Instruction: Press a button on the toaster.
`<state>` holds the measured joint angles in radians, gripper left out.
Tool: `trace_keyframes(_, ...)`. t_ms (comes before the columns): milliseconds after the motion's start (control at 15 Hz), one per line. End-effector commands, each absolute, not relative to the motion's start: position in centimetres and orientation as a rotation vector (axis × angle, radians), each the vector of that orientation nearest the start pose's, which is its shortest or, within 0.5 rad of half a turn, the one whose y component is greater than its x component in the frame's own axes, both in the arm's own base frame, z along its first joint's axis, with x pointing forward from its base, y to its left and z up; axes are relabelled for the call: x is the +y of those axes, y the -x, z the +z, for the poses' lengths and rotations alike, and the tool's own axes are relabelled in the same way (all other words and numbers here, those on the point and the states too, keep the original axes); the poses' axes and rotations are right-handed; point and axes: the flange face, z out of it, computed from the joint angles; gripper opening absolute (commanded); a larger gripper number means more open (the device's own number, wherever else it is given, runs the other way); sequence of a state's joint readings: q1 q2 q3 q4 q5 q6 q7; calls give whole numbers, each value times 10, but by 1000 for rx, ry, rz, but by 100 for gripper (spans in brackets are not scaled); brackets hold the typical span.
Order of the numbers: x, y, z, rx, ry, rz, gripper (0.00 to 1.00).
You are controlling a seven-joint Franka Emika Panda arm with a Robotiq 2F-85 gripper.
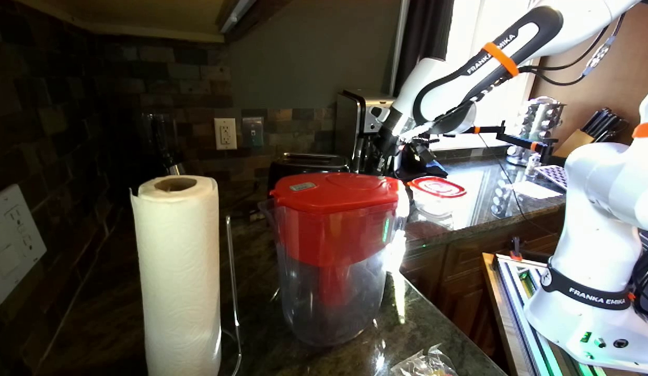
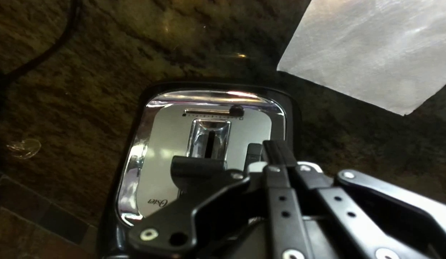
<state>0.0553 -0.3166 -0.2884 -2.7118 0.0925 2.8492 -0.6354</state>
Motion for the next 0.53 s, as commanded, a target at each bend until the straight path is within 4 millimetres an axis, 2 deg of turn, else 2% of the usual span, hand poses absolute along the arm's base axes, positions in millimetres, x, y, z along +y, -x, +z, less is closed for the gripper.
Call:
trace_keyframes(0, -103, -410, 362, -442, 3072, -763, 0)
trace_keyframes(467, -108, -404, 357, -379, 3066, -795, 0)
